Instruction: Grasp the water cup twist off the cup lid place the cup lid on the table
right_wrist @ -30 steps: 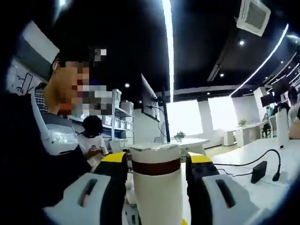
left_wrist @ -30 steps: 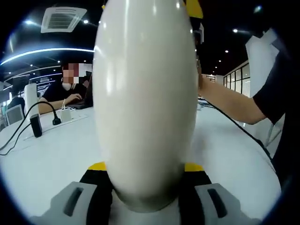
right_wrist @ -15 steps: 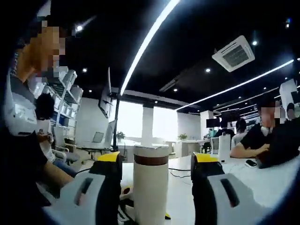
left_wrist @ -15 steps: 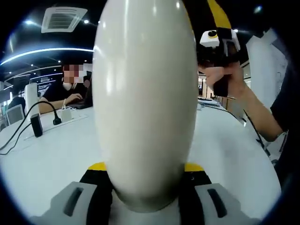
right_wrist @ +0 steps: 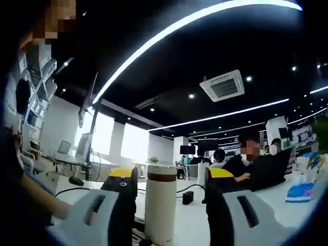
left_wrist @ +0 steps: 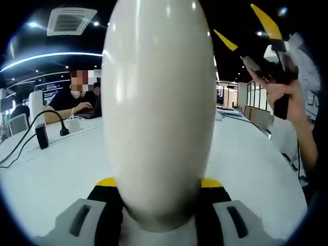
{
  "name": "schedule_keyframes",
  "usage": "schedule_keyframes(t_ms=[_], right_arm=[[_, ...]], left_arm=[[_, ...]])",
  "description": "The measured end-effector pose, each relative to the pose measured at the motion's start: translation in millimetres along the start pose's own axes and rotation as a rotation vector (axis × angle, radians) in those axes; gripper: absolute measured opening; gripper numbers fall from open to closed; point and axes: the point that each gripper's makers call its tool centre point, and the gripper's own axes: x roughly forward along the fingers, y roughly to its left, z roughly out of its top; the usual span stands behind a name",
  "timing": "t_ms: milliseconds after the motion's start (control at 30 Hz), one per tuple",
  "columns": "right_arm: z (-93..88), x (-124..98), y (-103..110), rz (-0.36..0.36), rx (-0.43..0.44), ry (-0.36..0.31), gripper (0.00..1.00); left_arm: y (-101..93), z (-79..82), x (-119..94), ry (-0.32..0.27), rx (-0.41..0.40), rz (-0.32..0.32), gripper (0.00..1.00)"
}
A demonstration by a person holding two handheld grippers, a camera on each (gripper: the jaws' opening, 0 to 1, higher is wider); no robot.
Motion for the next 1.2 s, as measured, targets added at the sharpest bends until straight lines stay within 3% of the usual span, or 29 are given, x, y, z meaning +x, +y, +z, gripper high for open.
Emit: schedule_keyframes(t_ms=[200, 300, 467, 600, 767, 933, 1200], right_arm=[[-7.4, 0, 28, -0.039, -0.066, 0.05, 0.55], [-5.7, 1, 27, -0.11, -0.128, 0.035, 0.55], [-3.1, 16, 30, -0.161, -0.13, 0.015, 0.55], [-12.1, 33, 26, -0.205, -0.147, 0.034, 0.55], [-26.6, 57, 26, -0.201, -0.124, 0.064, 0.54], [-36.3, 80, 21, -0.19, -0.161, 0.09, 0.52], [-52.9, 93, 9, -0.163, -0.149, 0.137, 0.46]], left_arm=[[-0.4, -0.8, -1, 0.0, -0.002, 0.008, 0.55], [-0.4, -0.9, -1, 0.0, -0.003, 0.011, 0.55], [2.5, -1.0, -1, 0.0, -0.005, 0.018, 0.55], [3.7, -0.9, -1, -0.001, -0.006, 0.022, 0.55], [5.8, -0.6, -1, -0.002, -0.008, 0.025, 0.55], [7.1, -0.6, 0, -0.002, -0.009, 0.025, 0.55], [7.7, -0.6, 1, -0.002, -0.009, 0.023, 0.55]])
